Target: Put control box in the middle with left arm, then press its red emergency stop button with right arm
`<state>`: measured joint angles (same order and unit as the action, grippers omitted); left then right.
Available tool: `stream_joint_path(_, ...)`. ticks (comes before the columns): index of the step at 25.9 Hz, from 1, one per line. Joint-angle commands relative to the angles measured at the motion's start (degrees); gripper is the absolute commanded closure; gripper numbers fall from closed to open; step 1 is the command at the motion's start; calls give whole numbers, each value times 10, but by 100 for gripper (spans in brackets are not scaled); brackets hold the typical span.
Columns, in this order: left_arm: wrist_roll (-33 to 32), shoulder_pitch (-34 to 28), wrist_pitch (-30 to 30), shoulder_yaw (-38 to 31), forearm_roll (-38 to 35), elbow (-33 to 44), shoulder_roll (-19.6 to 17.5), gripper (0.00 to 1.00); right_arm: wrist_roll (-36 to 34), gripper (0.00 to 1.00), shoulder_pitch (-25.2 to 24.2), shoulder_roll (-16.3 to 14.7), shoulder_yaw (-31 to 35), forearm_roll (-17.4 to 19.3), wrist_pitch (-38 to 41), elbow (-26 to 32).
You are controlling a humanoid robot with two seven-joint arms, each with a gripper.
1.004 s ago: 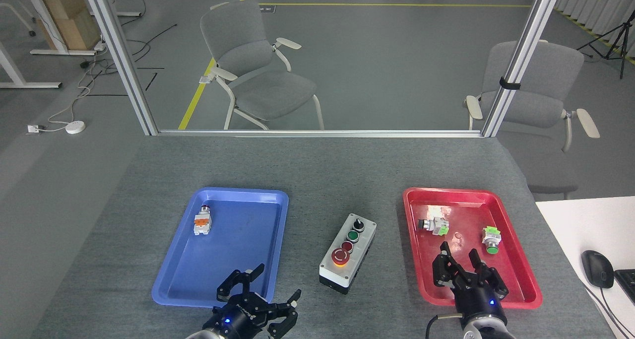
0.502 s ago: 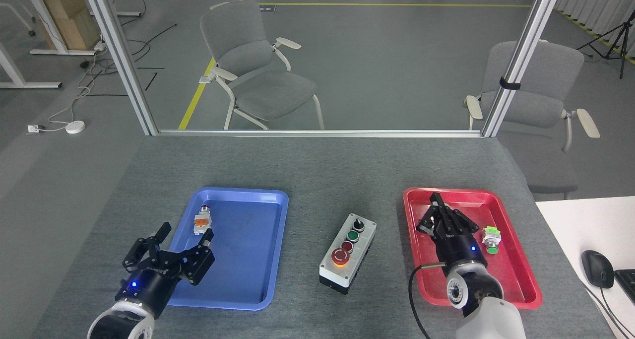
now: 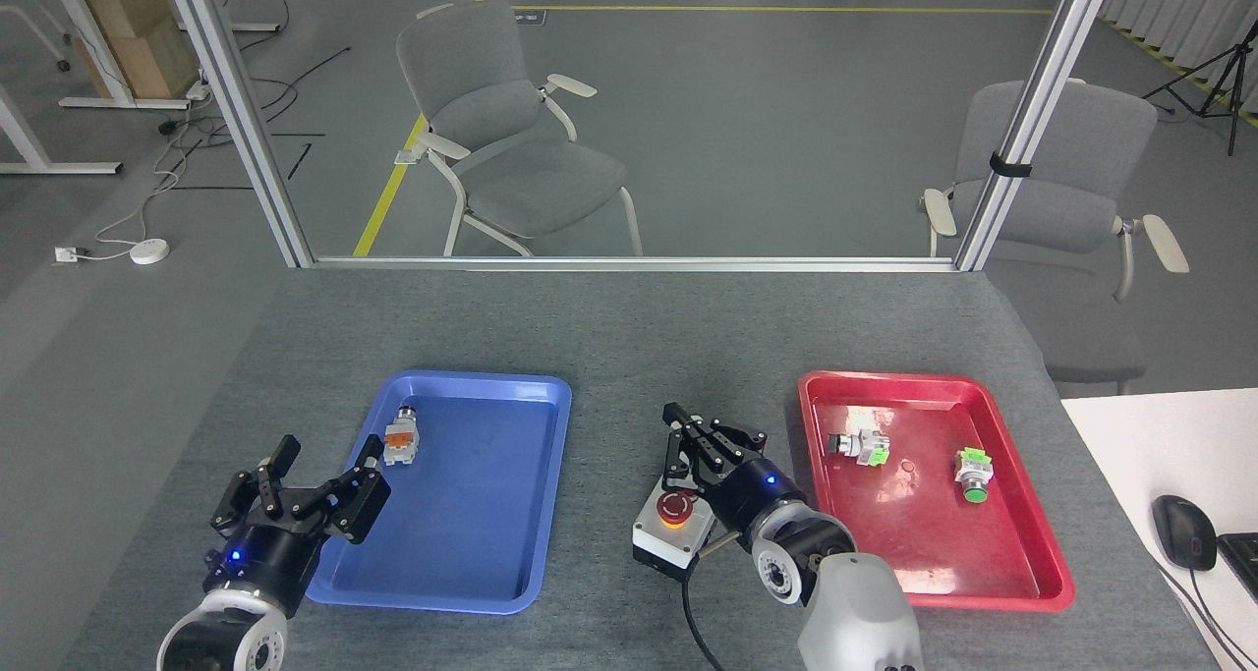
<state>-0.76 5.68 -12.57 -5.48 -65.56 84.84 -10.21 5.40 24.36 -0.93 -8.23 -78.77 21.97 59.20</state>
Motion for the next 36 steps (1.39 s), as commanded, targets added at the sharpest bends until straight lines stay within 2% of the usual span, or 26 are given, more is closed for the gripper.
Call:
stream_joint_path(1,28,-2,0,-4,5,-4,26,1,0,100,1,1,-27,-2,-2,-34)
stream_joint_path(5,27,5,0,-4,0,-2,26,1,-1,100,2,8,-26,1,-7,-74)
stream_joint_path(8,27,5,3,-3,-4,-2,27,1,-2,100,2,8,-27,1,-8,-79)
stream_joint_path(13,27,5,57,1,-17,1,28,1,-1,100,1,8,-27,1,-8,-83)
stream_joint_path(23,27,-1,61,10,-26,0,28,1,-2,100,-2,8,-27,1,-8,-127)
stream_joint_path(28,35,-7,63,44,-26,-18,30,1,-11,100,1,12,-23,5,-9,-120)
stream_joint_path(30,36,-13,63,55,-26,-19,34,1,-29,100,8,28,-15,6,-11,-106)
stream_joint_path(31,37,-19,63,62,-26,-19,41,1,-48,90,17,32,-13,6,-16,-100)
stream_joint_path(32,37,-25,63,66,-26,-19,46,1,-72,76,24,33,-9,5,-32,-95)
stream_joint_path(33,37,-29,63,68,-26,-19,51,1,-97,54,30,34,-7,5,-54,-82)
stream_joint_path(35,37,-30,63,69,-32,-19,54,1,-148,5,32,33,1,6,-112,-40)
stream_joint_path(36,37,-30,63,71,-36,-19,54,1,-165,1,31,32,10,6,-135,-26)
